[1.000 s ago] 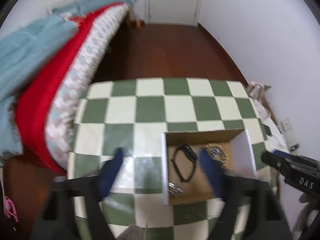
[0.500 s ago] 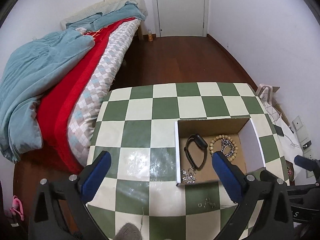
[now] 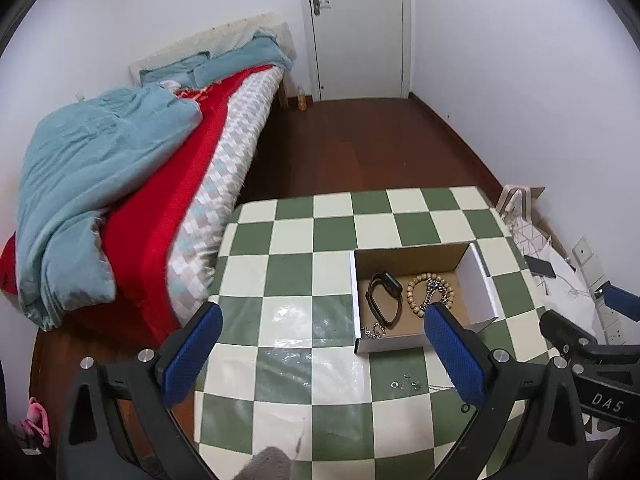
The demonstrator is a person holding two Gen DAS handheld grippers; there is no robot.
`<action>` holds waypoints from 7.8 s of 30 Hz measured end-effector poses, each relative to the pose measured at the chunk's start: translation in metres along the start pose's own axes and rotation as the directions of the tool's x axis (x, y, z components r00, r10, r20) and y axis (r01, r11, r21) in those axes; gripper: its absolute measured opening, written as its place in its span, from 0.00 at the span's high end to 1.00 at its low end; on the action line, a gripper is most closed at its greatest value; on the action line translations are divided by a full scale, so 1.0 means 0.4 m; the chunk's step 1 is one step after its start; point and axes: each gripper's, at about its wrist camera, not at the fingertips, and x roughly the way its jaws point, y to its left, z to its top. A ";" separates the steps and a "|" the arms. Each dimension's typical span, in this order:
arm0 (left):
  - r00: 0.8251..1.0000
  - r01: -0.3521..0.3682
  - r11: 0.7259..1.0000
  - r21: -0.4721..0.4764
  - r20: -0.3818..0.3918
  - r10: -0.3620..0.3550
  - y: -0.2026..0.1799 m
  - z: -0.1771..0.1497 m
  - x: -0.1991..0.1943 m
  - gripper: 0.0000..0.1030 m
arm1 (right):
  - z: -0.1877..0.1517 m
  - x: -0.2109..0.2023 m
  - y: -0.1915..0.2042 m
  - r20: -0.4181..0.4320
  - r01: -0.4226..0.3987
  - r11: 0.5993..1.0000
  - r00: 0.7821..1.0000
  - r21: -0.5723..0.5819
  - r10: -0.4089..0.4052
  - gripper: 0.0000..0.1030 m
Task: Organize jewelry
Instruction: 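Lift both tools up and away from the box, then grasp the end of the silver chain necklace with the right tool, then grasp the small ring with the left tool while the right tool lifts the chain, then carry the chain and ring into the white box and open both tools, then lift both tools up and away from the box, then grasp the small silver charm on the table with the right tool, then grasp the small black ring with the left tool while the right tool holds the charm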
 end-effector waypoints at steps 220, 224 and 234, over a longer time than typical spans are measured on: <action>0.925 -0.339 0.940 0.038 -0.166 0.340 0.015 -0.223 0.198 0.01 | -0.239 0.406 -0.004 -0.129 -0.103 0.989 0.985 0.106 0.117 0.52; 0.927 -0.327 0.944 0.055 -0.175 0.331 -0.005 -0.224 0.215 0.01 | -0.238 0.427 0.029 -0.111 -0.063 0.997 0.992 0.039 0.067 0.77; 0.965 -0.131 0.987 0.092 -0.214 0.148 -0.179 -0.236 0.250 0.01 | -0.246 0.340 -0.112 -0.059 -0.083 0.981 0.994 0.178 0.094 0.91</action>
